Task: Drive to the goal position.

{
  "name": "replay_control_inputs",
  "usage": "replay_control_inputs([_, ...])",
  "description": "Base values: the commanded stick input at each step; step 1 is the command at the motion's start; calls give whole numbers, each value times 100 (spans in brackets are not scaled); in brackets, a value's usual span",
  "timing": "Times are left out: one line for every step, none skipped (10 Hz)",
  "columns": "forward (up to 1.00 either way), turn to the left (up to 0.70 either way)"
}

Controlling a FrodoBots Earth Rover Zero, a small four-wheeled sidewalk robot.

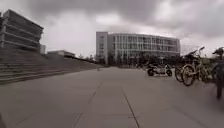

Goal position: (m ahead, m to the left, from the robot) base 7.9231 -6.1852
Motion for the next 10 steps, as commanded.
replay_control_inputs([70, 0])
replay_control_inputs([70, 0])
replay_control_inputs([70, 0])
replay_control_inputs([70, 0])
replay_control_inputs([70, 0])
replay_control_inputs([70, 0])
replay_control_inputs([70, 0])
replay_control_inputs([70, 0])
replay_control_inputs([70, 0])
replay_control_inputs([70, 0])
